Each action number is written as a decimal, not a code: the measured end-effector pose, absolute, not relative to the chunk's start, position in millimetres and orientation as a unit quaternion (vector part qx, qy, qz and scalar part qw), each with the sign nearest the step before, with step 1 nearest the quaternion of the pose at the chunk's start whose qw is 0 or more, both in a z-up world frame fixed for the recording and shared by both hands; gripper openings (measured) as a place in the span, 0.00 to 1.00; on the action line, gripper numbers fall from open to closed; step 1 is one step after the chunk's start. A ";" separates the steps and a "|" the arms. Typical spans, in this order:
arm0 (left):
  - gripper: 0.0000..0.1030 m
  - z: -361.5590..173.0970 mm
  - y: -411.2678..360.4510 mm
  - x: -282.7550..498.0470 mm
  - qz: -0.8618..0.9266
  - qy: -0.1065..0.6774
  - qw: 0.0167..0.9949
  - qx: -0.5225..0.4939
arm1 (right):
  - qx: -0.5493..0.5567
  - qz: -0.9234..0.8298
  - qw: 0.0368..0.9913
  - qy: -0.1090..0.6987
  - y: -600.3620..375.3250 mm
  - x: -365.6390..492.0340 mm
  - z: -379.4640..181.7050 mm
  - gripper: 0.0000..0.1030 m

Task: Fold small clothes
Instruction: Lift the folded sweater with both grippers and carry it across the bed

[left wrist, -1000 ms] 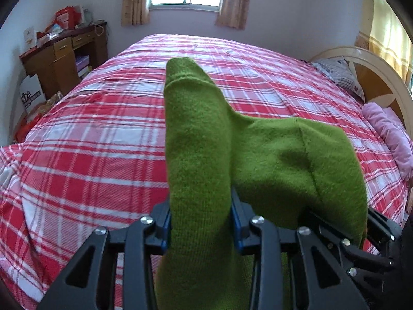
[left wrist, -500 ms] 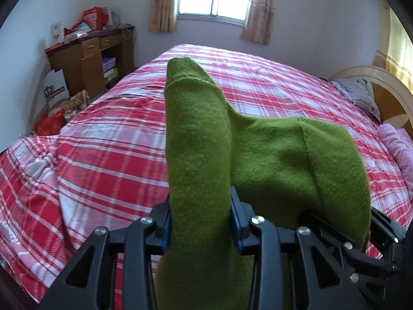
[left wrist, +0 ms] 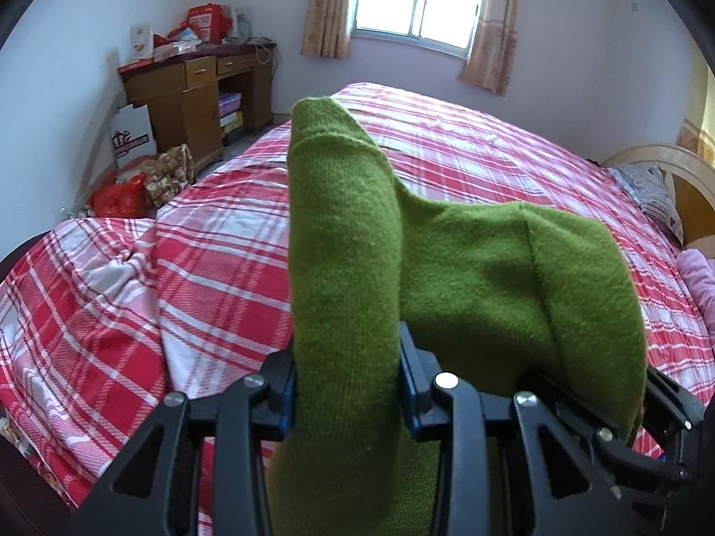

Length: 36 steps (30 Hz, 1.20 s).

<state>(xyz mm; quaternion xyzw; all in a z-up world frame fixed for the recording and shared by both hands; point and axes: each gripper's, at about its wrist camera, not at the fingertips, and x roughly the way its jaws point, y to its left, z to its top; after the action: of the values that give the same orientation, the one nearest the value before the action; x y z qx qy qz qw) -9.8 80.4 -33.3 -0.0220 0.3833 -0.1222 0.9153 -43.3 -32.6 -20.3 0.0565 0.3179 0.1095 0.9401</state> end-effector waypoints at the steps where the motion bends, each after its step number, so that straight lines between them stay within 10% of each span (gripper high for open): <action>1: 0.36 -33.4 82.6 -8.9 -0.120 0.383 0.916 -0.022 | 0.055 0.112 0.940 0.318 -28.9 -41.1 -20.0 0.38; 36: 0.36 -48.9 186.1 81.0 0.013 0.368 0.928 -0.055 | -0.020 0.210 0.933 0.293 72.7 83.9 -34.7 0.37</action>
<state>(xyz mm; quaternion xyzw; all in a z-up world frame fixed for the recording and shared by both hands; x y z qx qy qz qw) 81.0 186.1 -48.9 -0.0555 0.3675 0.0128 0.9283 83.9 72.7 -34.7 -0.0204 0.2927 0.2096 0.9327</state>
